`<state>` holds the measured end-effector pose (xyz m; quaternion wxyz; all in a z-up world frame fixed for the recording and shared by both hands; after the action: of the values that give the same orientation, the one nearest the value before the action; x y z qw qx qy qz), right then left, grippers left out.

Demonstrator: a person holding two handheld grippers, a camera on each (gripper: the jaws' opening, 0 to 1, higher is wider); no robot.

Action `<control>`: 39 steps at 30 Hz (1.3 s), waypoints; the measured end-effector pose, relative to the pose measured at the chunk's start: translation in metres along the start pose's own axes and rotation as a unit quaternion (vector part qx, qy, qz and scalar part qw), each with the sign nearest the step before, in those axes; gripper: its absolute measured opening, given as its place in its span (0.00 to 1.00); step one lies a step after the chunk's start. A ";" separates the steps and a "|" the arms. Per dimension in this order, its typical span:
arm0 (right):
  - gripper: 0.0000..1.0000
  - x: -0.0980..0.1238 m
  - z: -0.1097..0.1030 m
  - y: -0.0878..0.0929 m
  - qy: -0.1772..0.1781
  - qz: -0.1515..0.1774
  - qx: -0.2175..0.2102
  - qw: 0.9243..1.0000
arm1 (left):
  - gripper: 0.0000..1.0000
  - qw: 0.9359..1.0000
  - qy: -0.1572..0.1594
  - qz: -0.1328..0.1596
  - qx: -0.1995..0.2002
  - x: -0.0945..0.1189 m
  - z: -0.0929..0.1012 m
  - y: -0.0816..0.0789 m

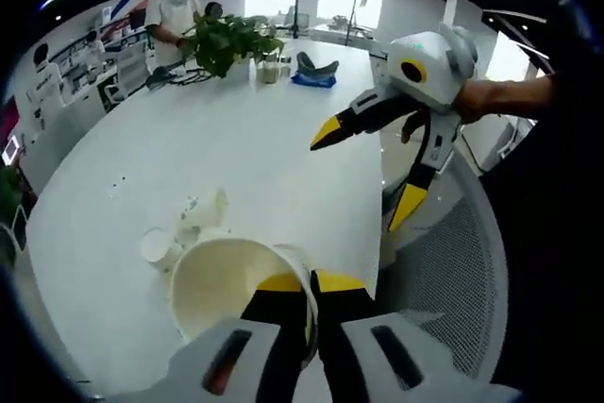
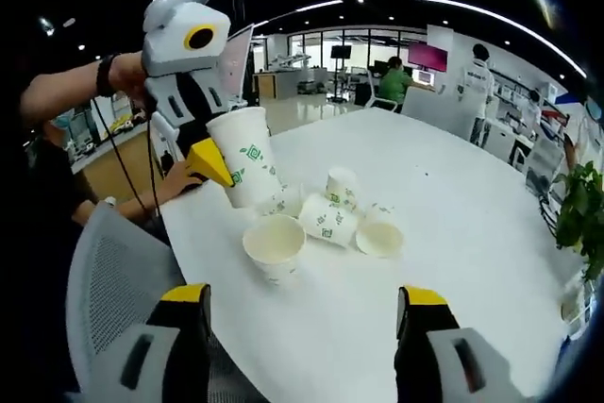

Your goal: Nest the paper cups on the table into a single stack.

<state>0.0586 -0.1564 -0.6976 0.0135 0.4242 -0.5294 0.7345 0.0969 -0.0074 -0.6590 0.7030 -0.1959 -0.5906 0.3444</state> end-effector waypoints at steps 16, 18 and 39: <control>0.81 0.013 -0.002 0.031 0.018 -0.016 -0.039 0.999 | 0.00 0.998 -0.014 -0.043 -0.045 -0.011 0.001 0.000; 0.81 0.014 -0.003 0.032 0.019 -0.017 -0.043 0.999 | 0.00 0.998 -0.012 -0.046 -0.050 -0.014 0.003 -0.002; 0.80 0.022 0.000 0.049 0.031 -0.023 -0.068 0.997 | 0.00 0.978 -0.009 -0.163 -0.133 -0.051 0.002 0.012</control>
<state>0.0221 -0.1875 -0.7210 0.0761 0.4114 -0.5674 0.7093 0.0885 -0.0359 -0.7015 0.7120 -0.1858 -0.6613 0.1455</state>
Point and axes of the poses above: the point that each gripper's makers call its tool centre point, and the gripper's own axes: x roughly backward along the fingers, z roughly to its right, y roughly out of its underside, the point moved 4 cm from there along x, roughly backward along the fingers, and after that the axes turned 10 degrees about y, right-handed, at the moved point
